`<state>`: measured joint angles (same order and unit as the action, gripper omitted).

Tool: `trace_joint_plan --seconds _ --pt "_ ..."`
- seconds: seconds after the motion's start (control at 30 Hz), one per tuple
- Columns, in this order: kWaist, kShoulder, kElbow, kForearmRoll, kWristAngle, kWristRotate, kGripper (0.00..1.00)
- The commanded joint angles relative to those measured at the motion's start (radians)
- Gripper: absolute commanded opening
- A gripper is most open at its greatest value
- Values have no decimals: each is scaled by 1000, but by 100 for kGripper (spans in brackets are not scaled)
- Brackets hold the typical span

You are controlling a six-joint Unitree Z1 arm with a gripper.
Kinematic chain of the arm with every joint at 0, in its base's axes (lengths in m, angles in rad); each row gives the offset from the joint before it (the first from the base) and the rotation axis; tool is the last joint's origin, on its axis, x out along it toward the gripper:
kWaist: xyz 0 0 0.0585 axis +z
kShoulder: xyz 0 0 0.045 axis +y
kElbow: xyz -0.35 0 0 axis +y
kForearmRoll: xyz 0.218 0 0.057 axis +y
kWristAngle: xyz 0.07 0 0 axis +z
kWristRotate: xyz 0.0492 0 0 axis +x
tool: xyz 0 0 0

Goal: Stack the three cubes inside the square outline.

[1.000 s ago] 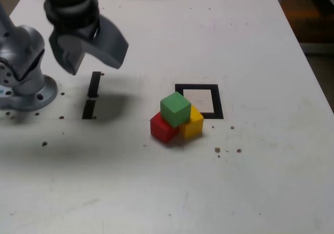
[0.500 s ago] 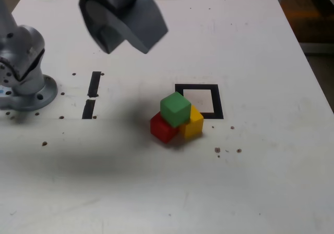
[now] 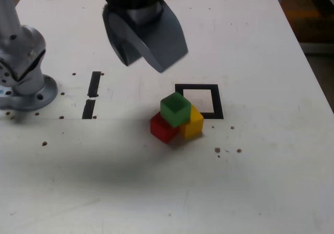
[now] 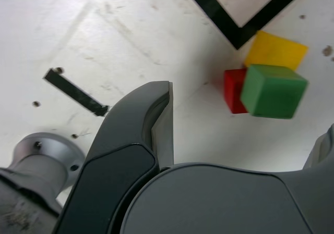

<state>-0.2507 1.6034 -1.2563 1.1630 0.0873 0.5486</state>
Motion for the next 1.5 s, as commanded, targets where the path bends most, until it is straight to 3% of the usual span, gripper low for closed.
trace_joint_plan --seconds 0.0,0.47,0.97,1.47 --pt "-17 12 0 -15 -1 -14 99" --pt "-111 98 21 -79 16 -125 99" --pt "-120 150 71 -157 38 -166 98" --pt "-161 182 70 -186 42 -214 87"
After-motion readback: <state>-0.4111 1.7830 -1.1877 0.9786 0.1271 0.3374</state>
